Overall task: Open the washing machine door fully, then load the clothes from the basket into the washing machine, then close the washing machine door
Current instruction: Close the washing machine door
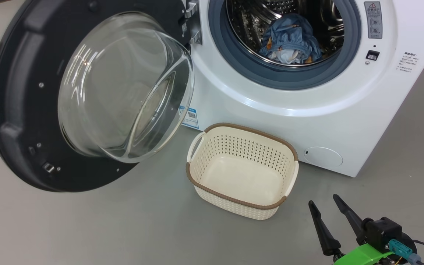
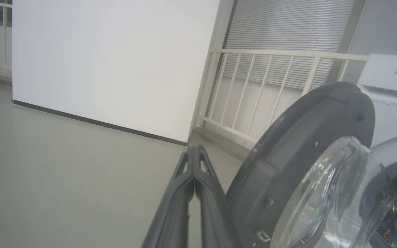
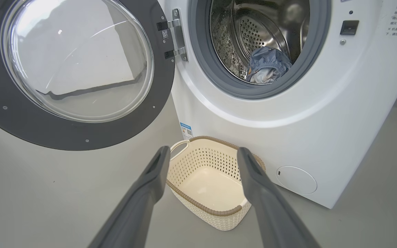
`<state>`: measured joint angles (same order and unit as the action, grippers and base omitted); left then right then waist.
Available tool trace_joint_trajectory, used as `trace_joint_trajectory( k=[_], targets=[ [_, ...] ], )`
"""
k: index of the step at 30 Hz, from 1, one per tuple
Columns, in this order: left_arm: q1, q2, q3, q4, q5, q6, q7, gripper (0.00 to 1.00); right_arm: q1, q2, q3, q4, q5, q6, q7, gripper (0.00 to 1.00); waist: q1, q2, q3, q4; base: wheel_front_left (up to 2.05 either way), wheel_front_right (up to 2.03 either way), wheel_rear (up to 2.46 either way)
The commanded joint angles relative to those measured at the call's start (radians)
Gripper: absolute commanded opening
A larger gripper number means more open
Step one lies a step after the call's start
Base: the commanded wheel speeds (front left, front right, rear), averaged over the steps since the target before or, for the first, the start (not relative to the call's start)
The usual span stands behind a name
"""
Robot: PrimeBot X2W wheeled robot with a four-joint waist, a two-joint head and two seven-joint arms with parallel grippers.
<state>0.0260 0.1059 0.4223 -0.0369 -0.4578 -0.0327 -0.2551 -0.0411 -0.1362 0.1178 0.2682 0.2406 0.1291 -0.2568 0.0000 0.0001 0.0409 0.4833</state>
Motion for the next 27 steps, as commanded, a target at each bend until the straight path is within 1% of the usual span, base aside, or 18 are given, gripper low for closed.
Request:
trace_joint_trajectory(
  k=[1,3,7,11,16,18,19,22,27],
  targets=[
    [-0.068,0.055,0.058,0.009,-0.037,-0.013,0.004,0.0,-0.007,-0.004,0.02,-0.027,-0.005,0.002,-0.005,1.0,0.0,-0.0001,0.001,-0.001,0.0,0.0,0.0],
    [-0.123,0.105,0.096,0.06,-0.09,-0.028,0.019,0.0,-0.007,-0.005,0.02,-0.027,-0.005,0.002,-0.005,1.0,0.0,-0.0001,0.004,-0.006,0.0,0.0,0.0],
    [-0.22,0.183,0.146,0.145,-0.187,-0.043,0.078,0.0,-0.013,-0.009,0.021,-0.03,-0.005,0.002,-0.005,1.0,0.0,-0.0001,0.013,-0.017,0.0,0.0,0.0],
    [-0.316,0.228,0.191,0.233,-0.31,-0.045,0.165,0.0,-0.019,-0.016,0.017,-0.032,-0.004,0.002,-0.005,1.0,0.0,-0.0001,0.028,-0.03,0.0,0.0,0.0],
    [-0.426,0.277,0.262,0.354,-0.465,-0.031,0.267,0.0,-0.023,-0.021,0.013,-0.035,-0.004,0.002,-0.005,1.0,0.0,-0.0001,0.044,-0.045,0.0,0.0,0.0],
    [-0.483,0.276,0.317,0.411,-0.56,-0.009,0.304,0.0,-0.026,-0.026,0.012,-0.037,-0.003,0.002,-0.005,1.0,0.0,-0.0001,0.052,-0.052,0.0,0.0,0.0],
    [-0.497,0.286,0.334,0.434,-0.585,-0.003,0.319,0.0,-0.029,-0.028,0.013,-0.038,-0.002,0.002,-0.005,1.0,0.0,-0.0001,0.057,-0.055,0.0,0.0,0.0],
    [-0.537,0.304,0.378,0.495,-0.677,-0.002,0.386,0.0,-0.038,-0.037,0.015,-0.04,-0.001,0.002,-0.005,1.0,0.0,-0.0001,0.073,-0.068,0.0,0.0,0.0],
    [-0.576,0.32,0.427,0.564,-0.821,0.003,0.534,0.0,-0.047,-0.056,0.015,-0.043,-0.001,0.002,-0.005,1.0,0.0,-0.0001,0.098,-0.082,0.0,0.0,0.0]
  ],
)
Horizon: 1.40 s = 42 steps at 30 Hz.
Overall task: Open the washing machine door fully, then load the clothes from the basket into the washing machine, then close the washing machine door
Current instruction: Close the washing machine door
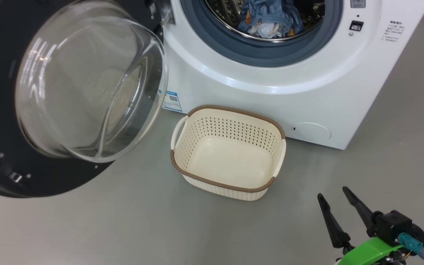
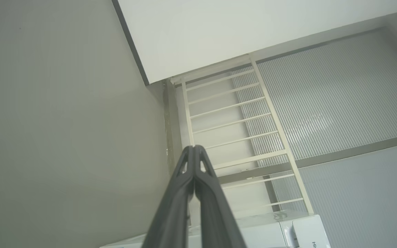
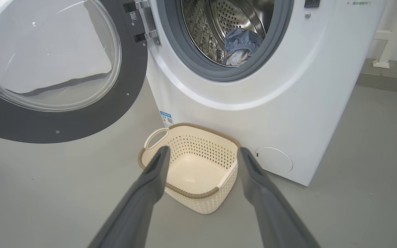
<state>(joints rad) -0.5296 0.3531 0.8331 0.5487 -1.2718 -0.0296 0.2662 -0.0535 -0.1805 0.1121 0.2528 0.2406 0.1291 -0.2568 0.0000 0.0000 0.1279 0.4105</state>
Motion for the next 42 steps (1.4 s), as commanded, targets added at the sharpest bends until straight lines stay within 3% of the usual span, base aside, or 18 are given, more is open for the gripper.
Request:
trace_joint_trajectory(
  k=[1,13,30,42],
  targets=[
    [-0.023,0.076,0.025,-0.015,-0.029,-0.001,0.036,0.0,-0.036,-0.015,0.021,-0.028,-0.001,0.002,-0.005,1.0,0.0,0.0,0.015,-0.013,0.0,0.0,0.0],
    [0.002,0.069,0.009,0.013,-0.124,-0.012,0.239,0.0,-0.056,-0.043,0.029,-0.033,0.008,0.002,-0.005,1.0,0.0,0.0,0.047,-0.037,0.0,0.0,0.0],
    [0.036,0.005,-0.028,-0.013,-0.124,-0.034,0.278,0.0,-0.058,-0.045,0.034,-0.03,0.009,0.002,-0.001,1.0,0.0,0.0,0.05,-0.056,0.0,0.0,0.0],
    [0.047,-0.047,-0.063,-0.072,-0.158,-0.035,0.363,0.0,-0.052,-0.039,0.035,-0.026,0.007,0.002,-0.002,1.0,0.0,0.0,0.039,-0.061,0.0,0.0,0.0]
  ],
)
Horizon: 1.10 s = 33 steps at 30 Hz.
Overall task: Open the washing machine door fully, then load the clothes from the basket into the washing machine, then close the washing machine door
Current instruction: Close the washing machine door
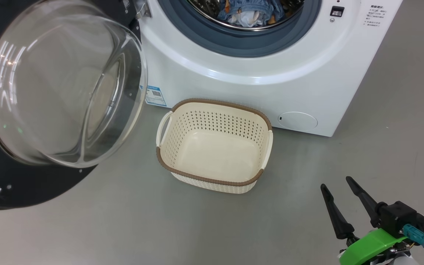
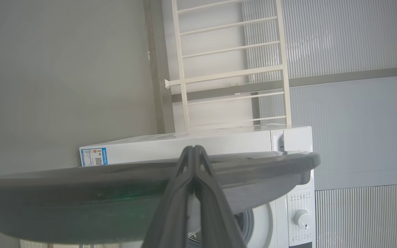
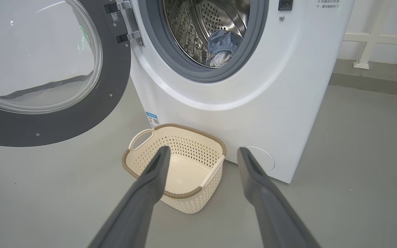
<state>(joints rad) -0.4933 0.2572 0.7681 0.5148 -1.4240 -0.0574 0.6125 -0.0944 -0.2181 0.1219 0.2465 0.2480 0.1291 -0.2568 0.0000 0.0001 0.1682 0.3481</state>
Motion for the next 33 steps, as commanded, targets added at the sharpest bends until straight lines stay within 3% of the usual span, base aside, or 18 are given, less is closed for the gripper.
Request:
trace_joint_trajectory(
  k=[1,11,20,33],
  targets=[
    [0.015,0.043,-0.007,-0.044,-0.004,-0.008,0.026,0.0,-0.01,-0.001,0.025,-0.02,0.0,0.002,-0.002,1.0,0.0,-0.0001,-0.002,0.002,0.0,0.0,0.0],
    [0.059,0.01,-0.039,-0.101,-0.031,0.002,0.122,0.0,-0.01,0.005,0.025,-0.015,0.002,0.002,-0.002,1.0,0.0,-0.0001,-0.003,0.001,0.0,0.0,0.0],
    [0.115,-0.036,-0.096,-0.232,-0.082,0.048,0.277,0.0,-0.013,0.017,0.024,-0.008,0.01,0.002,-0.003,1.0,0.0,-0.0001,-0.005,0.0,0.0,0.0,0.0],
    [0.226,-0.151,-0.197,-0.515,-0.177,0.134,0.467,0.0,-0.023,0.038,0.048,0.013,0.023,0.002,-0.005,1.0,0.0,-0.0001,-0.009,-0.013,0.0,0.0,0.0]
  ],
)
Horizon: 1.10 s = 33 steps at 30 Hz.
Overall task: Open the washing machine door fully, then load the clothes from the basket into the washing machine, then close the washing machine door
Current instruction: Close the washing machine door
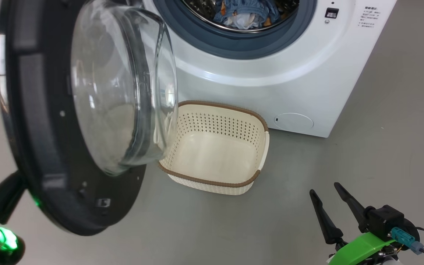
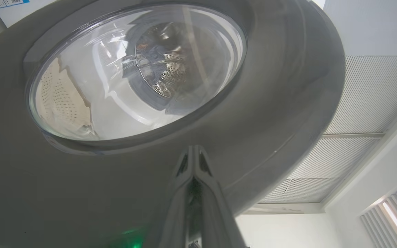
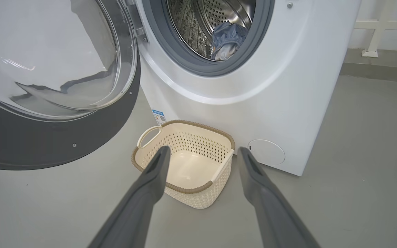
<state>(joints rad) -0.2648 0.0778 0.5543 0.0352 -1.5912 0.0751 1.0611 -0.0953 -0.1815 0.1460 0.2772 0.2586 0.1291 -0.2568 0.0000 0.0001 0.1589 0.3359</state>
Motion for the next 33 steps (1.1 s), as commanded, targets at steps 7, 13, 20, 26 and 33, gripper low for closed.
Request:
trace_joint_trajectory(
  k=[7,13,20,26,33],
  targets=[
    [0.014,-0.019,-0.089,-0.135,-0.049,-0.012,0.016,0.0,-0.032,0.006,0.028,-0.017,0.018,0.002,-0.005,1.0,0.0,-0.0001,0.003,-0.03,0.0,0.0,0.0],
    [0.018,-0.027,-0.199,-0.162,-0.103,-0.045,-0.057,0.0,-0.043,0.017,0.027,-0.02,0.018,0.002,-0.005,1.0,0.0,-0.0001,0.01,-0.084,0.0,0.0,0.0],
    [0.015,-0.027,-0.331,-0.153,-0.161,-0.11,-0.194,0.0,-0.043,0.028,0.014,-0.024,0.024,0.002,-0.005,1.0,0.0,-0.0001,0.016,-0.166,0.0,0.0,0.0],
    [-0.008,-0.027,-0.399,-0.123,-0.17,-0.143,-0.271,0.0,-0.043,0.035,0.004,-0.029,0.028,0.002,-0.005,1.0,0.0,-0.0001,0.02,-0.241,0.0,0.0,0.0],
    [-0.044,-0.027,-0.419,-0.086,-0.165,-0.17,-0.346,0.0,-0.047,0.04,0.0,-0.03,0.031,0.002,-0.005,1.0,0.0,-0.0001,0.024,-0.308,0.0,0.0,0.0]
  ],
)
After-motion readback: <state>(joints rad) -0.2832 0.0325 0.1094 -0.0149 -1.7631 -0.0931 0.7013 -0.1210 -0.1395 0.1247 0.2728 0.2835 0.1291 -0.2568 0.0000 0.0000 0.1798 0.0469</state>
